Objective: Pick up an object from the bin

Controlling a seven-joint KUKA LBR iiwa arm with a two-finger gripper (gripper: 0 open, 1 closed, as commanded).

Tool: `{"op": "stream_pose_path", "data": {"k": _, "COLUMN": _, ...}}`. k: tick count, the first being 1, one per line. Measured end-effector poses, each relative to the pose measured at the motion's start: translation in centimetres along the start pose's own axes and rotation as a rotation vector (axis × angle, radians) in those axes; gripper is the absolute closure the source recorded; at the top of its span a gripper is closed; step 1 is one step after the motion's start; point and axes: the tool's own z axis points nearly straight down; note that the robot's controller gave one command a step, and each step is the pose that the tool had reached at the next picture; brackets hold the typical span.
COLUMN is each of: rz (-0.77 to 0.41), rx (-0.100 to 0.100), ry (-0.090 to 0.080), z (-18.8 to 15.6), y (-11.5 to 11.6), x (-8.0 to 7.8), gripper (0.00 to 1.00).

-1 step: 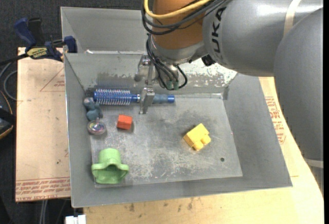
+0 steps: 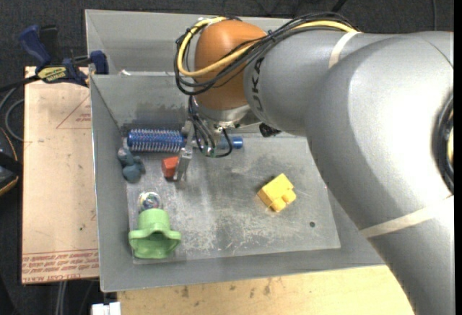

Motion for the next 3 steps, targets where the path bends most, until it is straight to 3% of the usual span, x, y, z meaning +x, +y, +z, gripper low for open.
{"op": "stream_pose_path", "data": {"k": 1, "rz": 0.037, "rx": 0.011, "ry": 0.008, "z": 0.6, "y": 1.9, "x": -0.5, "gripper": 0.0}}
{"op": "stream_pose_path", "data": {"k": 2, "rz": 0.037, "rx": 0.003, "ry": 0.0, "z": 0.5, "y": 2.1, "x": -0.6, "gripper": 1.0}}
{"op": "stream_pose_path", "data": {"k": 3, "rz": 0.024, "rx": 0.001, "ry": 0.0, "z": -10.4, "y": 0.7, "x": -1.0, "gripper": 1.0}}
